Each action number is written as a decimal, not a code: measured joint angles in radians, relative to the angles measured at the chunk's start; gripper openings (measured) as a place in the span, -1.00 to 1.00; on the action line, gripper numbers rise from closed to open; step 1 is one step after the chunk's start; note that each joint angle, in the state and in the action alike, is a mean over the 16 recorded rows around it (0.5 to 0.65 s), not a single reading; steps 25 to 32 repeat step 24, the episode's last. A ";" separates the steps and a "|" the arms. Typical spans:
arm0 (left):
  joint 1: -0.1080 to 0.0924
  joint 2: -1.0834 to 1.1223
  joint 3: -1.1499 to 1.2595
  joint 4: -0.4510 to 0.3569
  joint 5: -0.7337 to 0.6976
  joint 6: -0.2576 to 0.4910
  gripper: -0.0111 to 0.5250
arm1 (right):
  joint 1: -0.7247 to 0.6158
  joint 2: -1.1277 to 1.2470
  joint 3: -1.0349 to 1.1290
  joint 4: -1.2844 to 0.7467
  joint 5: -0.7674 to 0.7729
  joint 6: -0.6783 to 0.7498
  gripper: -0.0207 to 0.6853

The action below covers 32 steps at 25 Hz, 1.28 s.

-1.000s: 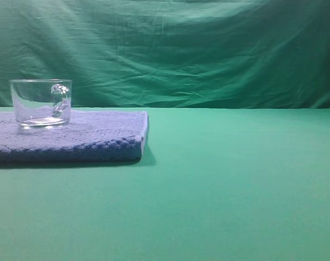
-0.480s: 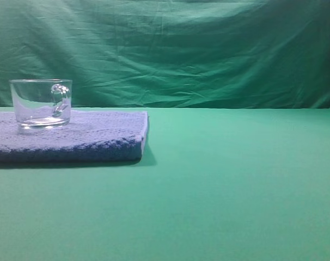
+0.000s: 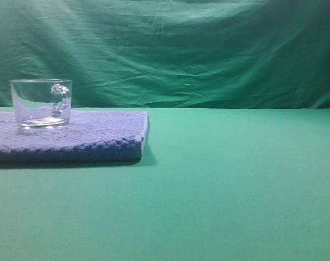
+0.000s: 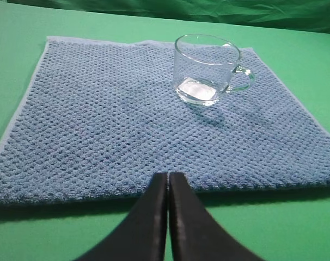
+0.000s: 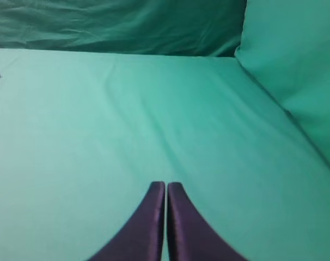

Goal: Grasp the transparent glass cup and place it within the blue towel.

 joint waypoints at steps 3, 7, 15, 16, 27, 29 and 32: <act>0.000 0.000 0.000 0.000 0.000 0.000 -0.96 | 0.000 0.000 0.006 0.000 -0.001 0.000 -0.94; 0.000 0.000 0.000 0.000 0.000 0.000 -0.96 | 0.000 0.000 0.007 0.000 -0.002 -0.001 -0.94; 0.000 0.000 0.000 0.000 0.000 0.000 -0.96 | 0.000 0.000 0.007 0.000 -0.002 -0.002 -0.94; 0.000 0.000 0.000 0.000 0.000 0.000 -0.96 | 0.000 0.000 0.007 0.000 -0.002 -0.002 -0.94; 0.000 0.000 0.000 0.000 0.000 0.000 -0.96 | 0.000 0.000 0.007 0.000 -0.002 -0.002 -0.94; 0.000 0.000 0.000 0.000 0.000 0.000 -0.96 | 0.000 0.000 0.007 0.000 -0.002 -0.002 -0.94; 0.000 0.000 0.000 0.000 0.000 0.000 -0.96 | 0.000 0.000 0.007 0.000 -0.002 -0.002 -0.94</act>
